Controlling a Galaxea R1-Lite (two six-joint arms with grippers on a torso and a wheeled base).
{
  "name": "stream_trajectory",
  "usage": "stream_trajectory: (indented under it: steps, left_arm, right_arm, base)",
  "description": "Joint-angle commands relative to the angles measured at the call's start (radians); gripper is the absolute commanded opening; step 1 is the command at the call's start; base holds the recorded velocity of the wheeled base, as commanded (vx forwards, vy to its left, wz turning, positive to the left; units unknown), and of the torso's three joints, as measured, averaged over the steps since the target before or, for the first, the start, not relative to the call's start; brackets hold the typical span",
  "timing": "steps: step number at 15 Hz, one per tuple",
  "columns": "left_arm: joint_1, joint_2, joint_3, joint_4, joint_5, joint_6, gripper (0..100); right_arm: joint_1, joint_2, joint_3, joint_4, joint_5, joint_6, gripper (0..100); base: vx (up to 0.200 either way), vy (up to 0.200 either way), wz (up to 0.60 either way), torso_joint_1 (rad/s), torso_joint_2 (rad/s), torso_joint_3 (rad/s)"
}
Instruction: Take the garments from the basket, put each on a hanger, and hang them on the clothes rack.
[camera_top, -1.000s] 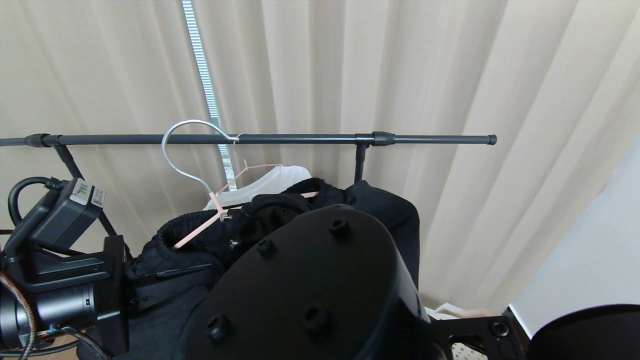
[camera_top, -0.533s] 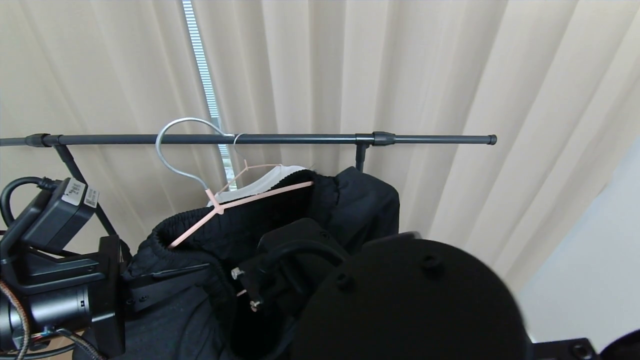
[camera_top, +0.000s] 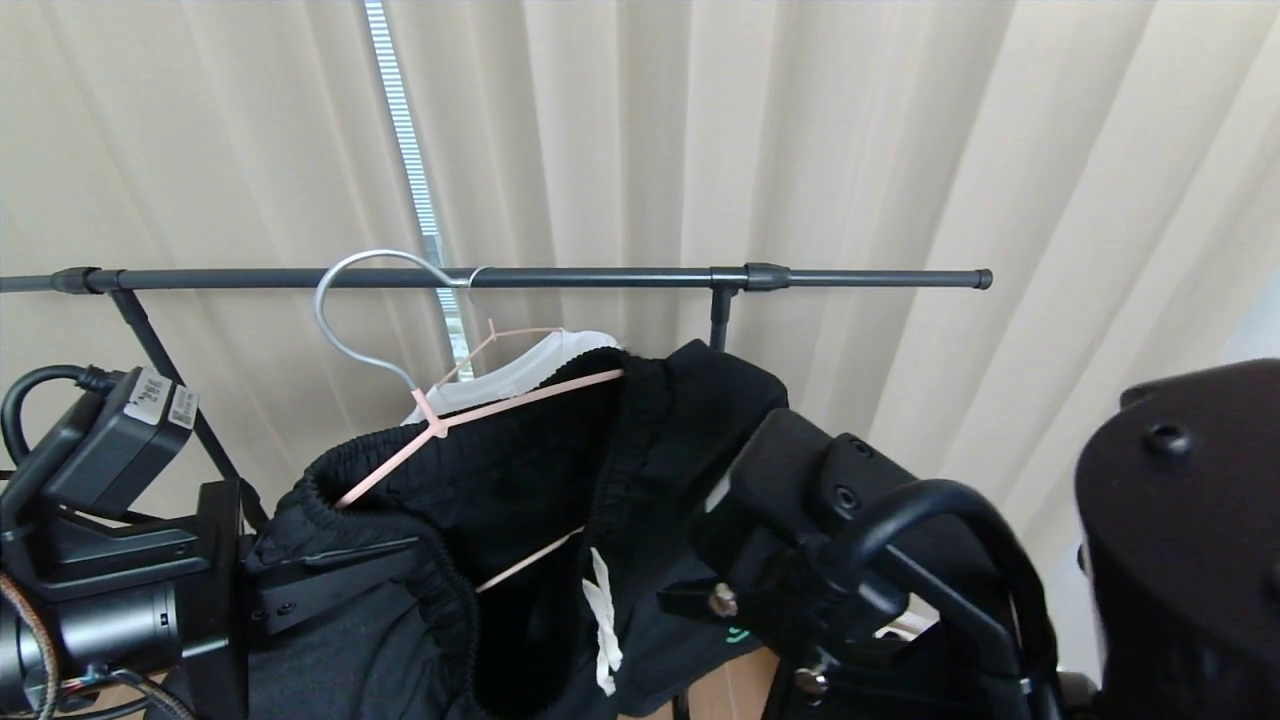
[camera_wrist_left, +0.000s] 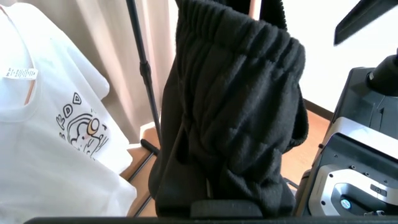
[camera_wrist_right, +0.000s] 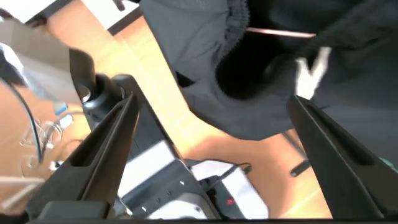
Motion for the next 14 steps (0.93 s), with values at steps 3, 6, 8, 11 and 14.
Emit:
stream_trajectory:
  steps: [3,6,8,11,14]
  left_arm:
    - [0.000,-0.008,0.004,0.001,-0.025,0.001,0]
    - [-0.003,-0.010,0.022,0.001,-0.028,0.005,0]
    - [-0.005,-0.010,0.036,0.001,-0.027,0.031,0]
    - [-0.001,0.002,0.042,0.001,-0.022,0.036,0]
    - [0.003,0.079,0.026,0.001,0.038,0.027,0]
  right_arm:
    - [-0.135,-0.137,0.104,-0.004,0.108,-0.149,100]
    - [-0.262,-0.206,0.190,-0.009,0.221,-0.340,100]
    - [-0.321,-0.226,0.248,-0.063,0.284,-0.424,100]
    - [-0.367,-0.223,0.296,-0.119,0.310,-0.502,100]
    - [-0.370,-0.224,0.293,-0.122,0.307,-0.504,100]
  base:
    - [0.000,0.000,0.00,0.000,0.00,0.000]
    - [0.000,0.000,0.00,0.000,0.00,0.000]
    - [0.000,0.000,0.00,0.000,0.00,0.000]
    - [0.000,0.000,0.00,0.000,0.00,0.000]
    - [0.000,0.000,0.00,0.000,0.00,0.000]
